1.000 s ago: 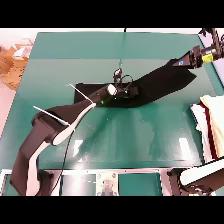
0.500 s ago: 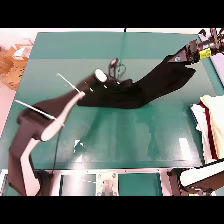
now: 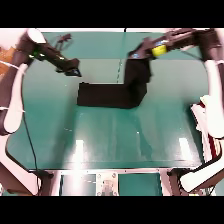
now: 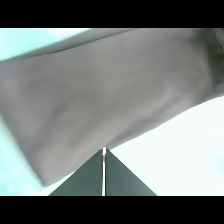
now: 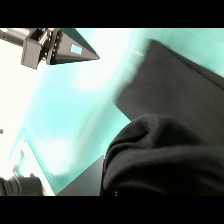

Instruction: Fold the shirts.

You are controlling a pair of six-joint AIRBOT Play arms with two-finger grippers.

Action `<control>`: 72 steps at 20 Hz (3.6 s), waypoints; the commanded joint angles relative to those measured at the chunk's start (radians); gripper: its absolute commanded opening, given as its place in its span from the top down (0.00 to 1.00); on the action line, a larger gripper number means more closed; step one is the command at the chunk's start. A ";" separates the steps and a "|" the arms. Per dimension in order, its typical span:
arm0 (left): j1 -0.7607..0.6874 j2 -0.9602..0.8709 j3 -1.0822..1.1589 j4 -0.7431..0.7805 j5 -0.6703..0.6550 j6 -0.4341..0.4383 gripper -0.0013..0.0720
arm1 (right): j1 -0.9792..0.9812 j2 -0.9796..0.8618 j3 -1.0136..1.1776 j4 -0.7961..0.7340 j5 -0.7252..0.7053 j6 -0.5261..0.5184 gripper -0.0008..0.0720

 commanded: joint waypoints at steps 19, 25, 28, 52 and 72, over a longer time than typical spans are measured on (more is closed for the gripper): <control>0.150 0.010 0.014 0.040 -0.084 0.055 0.95 | -0.198 -0.201 -0.094 -0.227 0.051 0.142 0.42; 0.150 0.010 0.014 0.040 -0.080 0.055 0.95 | -0.129 -0.203 -0.410 -0.118 -0.202 0.078 0.40; 0.150 0.010 0.014 0.037 -0.081 0.055 0.95 | -0.039 -0.209 -0.487 -0.036 -0.316 0.059 0.41; 0.150 0.010 0.014 0.021 -0.099 0.055 0.95 | -0.890 0.206 -0.011 -0.034 -0.150 0.226 0.97; 0.150 0.010 0.014 0.005 -0.110 0.055 0.95 | -1.296 0.462 -0.191 -0.768 0.401 0.500 0.97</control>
